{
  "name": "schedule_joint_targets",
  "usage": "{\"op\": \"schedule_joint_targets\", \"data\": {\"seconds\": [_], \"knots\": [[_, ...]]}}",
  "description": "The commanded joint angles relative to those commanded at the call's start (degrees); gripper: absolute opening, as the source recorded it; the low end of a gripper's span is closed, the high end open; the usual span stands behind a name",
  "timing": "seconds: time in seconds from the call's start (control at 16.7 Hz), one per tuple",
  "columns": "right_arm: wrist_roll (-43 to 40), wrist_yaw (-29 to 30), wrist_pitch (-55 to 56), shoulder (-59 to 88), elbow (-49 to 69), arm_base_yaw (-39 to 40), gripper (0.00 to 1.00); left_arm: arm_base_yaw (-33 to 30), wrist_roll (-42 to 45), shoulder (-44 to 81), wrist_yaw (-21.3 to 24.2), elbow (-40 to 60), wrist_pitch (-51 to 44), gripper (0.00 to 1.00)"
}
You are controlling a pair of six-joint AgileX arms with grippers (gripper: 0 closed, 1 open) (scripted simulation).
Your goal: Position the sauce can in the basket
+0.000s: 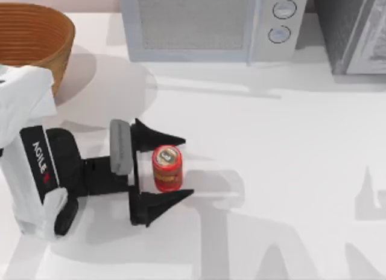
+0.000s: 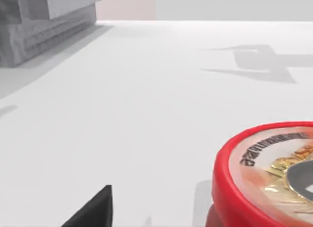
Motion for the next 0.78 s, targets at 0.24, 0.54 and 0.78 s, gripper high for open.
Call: {"op": "schedule_joint_targets", "data": {"seconds": [0.24, 0.54, 0.78], "knots": [[0.0, 0.0, 0.0, 0.0, 0.0, 0.0, 1.0, 0.0, 0.0, 0.0, 0.0, 0.0, 0.0, 0.85], [0.0, 0.0, 0.0, 0.0, 0.0, 0.0, 1.0, 0.0, 0.0, 0.0, 0.0, 0.0, 0.0, 0.47], [0.0, 0.0, 0.0, 0.0, 0.0, 0.0, 1.0, 0.0, 0.0, 0.0, 0.0, 0.0, 0.0, 0.17]]}}
